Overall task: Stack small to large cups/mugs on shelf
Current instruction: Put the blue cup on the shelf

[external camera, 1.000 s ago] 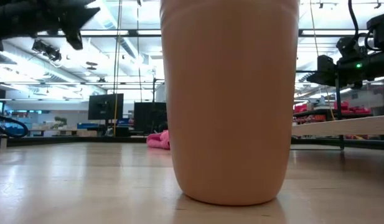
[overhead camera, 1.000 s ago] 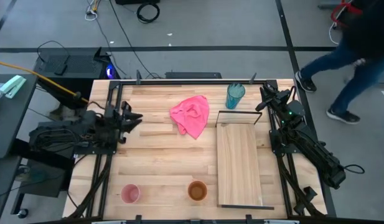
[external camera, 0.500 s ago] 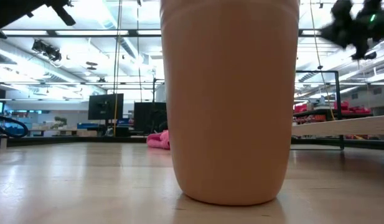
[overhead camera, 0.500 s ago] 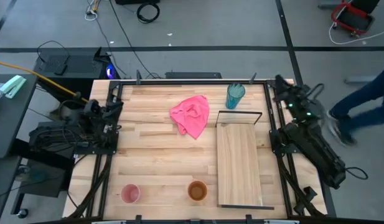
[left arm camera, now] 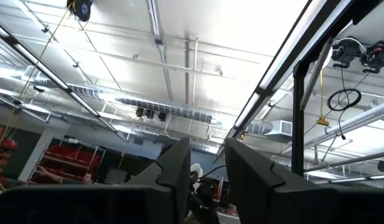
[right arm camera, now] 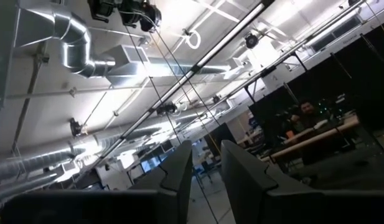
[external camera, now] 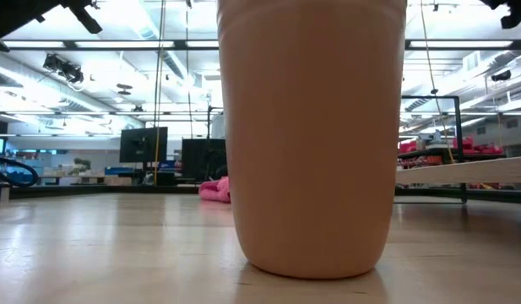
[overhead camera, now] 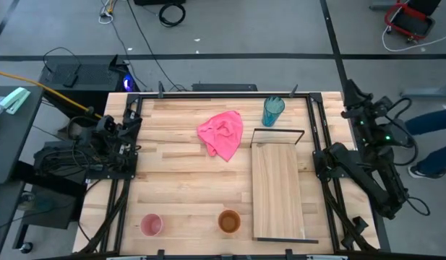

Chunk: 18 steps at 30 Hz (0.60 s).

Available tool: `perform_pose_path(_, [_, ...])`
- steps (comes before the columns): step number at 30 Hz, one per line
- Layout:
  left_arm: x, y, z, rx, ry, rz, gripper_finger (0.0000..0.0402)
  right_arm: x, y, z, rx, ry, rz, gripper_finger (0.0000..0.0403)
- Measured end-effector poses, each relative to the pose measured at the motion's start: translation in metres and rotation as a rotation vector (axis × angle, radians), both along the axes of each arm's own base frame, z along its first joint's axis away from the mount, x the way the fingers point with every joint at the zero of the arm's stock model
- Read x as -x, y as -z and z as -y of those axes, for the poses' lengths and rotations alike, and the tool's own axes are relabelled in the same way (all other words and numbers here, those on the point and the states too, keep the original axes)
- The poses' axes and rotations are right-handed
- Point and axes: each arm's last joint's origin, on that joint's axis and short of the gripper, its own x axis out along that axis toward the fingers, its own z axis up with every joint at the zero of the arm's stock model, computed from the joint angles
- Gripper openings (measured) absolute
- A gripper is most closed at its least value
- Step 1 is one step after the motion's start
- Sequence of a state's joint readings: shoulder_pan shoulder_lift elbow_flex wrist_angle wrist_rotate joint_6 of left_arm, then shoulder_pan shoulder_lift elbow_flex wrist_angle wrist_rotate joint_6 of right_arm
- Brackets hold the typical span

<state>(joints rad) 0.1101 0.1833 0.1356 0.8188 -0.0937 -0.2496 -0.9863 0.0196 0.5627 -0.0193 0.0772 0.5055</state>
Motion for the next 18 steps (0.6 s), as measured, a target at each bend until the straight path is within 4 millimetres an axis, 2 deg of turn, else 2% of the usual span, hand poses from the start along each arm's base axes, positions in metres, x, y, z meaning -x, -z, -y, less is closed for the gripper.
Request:
perform_pose_path(10, [0.0,0.0,0.0,0.001,-0.001,0.002,0.0107,-0.003,0.002,0.004,-0.063,-0.04,0.043,0.0094])
perform_pose_path(18, [0.007,-0.007,-0.001,0.025,-0.032,0.105,0.0107,-0.014,0.003,0.02,-0.154,-0.081,0.026,0.0094])
